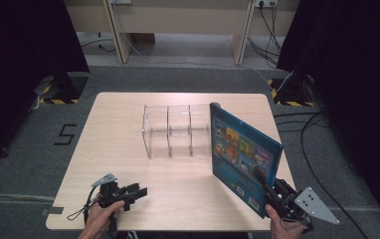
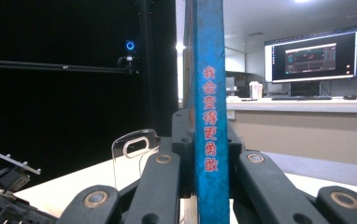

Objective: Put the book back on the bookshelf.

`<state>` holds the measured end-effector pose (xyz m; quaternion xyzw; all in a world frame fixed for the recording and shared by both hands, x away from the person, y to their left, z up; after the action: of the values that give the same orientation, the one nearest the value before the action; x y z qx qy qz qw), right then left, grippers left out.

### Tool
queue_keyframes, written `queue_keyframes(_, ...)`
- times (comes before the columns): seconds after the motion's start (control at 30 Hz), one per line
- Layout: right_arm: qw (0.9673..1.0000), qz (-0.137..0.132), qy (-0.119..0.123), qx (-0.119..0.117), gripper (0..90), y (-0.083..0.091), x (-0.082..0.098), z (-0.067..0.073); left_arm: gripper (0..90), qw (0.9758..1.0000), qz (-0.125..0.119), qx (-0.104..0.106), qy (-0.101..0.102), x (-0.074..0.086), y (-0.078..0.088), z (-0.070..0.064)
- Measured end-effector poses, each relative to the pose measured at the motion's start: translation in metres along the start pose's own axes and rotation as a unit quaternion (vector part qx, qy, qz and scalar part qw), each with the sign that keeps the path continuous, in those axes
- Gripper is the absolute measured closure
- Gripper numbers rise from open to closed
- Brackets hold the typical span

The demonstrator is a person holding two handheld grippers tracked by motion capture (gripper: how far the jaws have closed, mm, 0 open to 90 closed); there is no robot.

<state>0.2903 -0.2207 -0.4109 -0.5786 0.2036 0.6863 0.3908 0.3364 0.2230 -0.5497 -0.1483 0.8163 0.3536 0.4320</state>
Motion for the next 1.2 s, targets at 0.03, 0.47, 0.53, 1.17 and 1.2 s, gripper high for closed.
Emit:
queue_keyframes(0.03,1.0,-0.002,-0.001,0.0,83.4,0.0,-0.001,0.0,40.6,1.0,0.004,-0.008,-0.005,0.0,0.0,0.0)
queue_keyframes(0.47,0.9996,-0.027,-0.005,0.005,83.4,-0.026,-0.018,0.004,31.0,0.9819,0.064,-0.108,-0.142,-0.001,0.001,-0.003)
queue_keyframes(0.53,0.9994,-0.031,-0.011,0.005,83.4,-0.032,-0.02,0.004,29.9,0.9773,0.073,-0.118,-0.16,-0.001,0.0,-0.003)
queue_keyframes(1.17,0.9989,-0.04,-0.018,0.018,83.3,-0.077,-0.015,-0.002,13.6,0.9625,0.105,-0.153,-0.198,0.001,0.0,-0.001)
queue_keyframes(1.2,0.9989,-0.039,-0.02,0.019,83.3,-0.079,-0.015,-0.002,13.6,0.9626,0.105,-0.153,-0.198,0.001,0.0,-0.001)
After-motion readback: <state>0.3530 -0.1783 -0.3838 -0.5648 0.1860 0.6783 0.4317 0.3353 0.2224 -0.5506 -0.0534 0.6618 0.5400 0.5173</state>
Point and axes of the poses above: each handheld gripper's, and its own axes: y roughly backward along the jaws, x roughly out of its underside, z roughly to its left, the point moved 4 cm from there along -y, roughly forward along the jaws, and after that the axes turned 11 degrees about -y, right-handed, at the moved point
